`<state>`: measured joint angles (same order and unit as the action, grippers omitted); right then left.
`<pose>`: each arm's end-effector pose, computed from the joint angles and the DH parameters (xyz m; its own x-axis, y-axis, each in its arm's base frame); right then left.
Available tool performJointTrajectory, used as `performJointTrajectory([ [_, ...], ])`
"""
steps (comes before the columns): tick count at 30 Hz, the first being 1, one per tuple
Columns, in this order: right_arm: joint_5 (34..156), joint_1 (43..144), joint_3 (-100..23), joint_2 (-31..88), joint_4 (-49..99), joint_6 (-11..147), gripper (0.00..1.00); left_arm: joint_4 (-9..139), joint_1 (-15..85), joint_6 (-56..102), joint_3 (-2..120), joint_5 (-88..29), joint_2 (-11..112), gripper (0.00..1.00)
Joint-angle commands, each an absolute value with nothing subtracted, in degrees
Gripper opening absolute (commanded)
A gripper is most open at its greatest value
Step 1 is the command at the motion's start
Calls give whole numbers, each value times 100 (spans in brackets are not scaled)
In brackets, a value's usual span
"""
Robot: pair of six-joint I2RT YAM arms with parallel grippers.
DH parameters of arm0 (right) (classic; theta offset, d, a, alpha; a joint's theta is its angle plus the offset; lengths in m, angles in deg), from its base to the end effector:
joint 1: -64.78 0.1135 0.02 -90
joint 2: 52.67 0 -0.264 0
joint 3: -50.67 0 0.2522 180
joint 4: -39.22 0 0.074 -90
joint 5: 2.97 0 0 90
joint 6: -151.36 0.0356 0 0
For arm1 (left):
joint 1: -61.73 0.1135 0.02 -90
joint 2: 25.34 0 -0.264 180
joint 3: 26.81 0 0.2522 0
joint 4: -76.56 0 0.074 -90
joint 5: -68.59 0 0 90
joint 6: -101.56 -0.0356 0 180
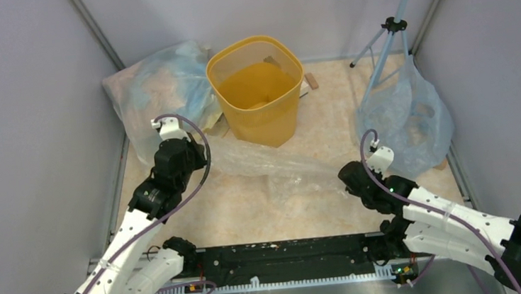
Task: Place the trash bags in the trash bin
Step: Unfold the trash bag at the center of the board.
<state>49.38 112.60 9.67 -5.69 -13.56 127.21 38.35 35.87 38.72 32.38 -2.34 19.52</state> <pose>0.1126 0.0919 0.1929 -0.5762 0.4401 -0.6887 0.3708 0.8917 0.2596 0.1631 -0.0661 0.3186 -0.3896 -0.2906 -0.8739 -0.0387 0.9532 -0.2997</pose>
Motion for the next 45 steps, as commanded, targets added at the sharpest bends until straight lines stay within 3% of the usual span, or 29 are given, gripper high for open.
performJointTrajectory([
  [1, 4460, 11218, 623, -942, -1404, 12112, 0, 3933, 3651, 3872, 3529, -303, 1910, 0],
  [13, 6732, 11225, 265, -1702, 201, 9358, 0, 4765, 3652, 3945, 3263, -2007, 2031, 0],
  [22, 9551, 11227, -1094, -1309, 325, 9377, 0, 4236, 3837, 4299, 3563, -1736, 2943, 0],
  [31, 8048, 11225, -2406, -1814, -873, 10107, 0, 4718, 4691, 4515, 2833, -2423, 3474, 0],
  [45, 8246, 11225, -2831, -1655, -841, 9792, 0, 4942, 4697, 4320, 2512, -2882, 3393, 0],
])
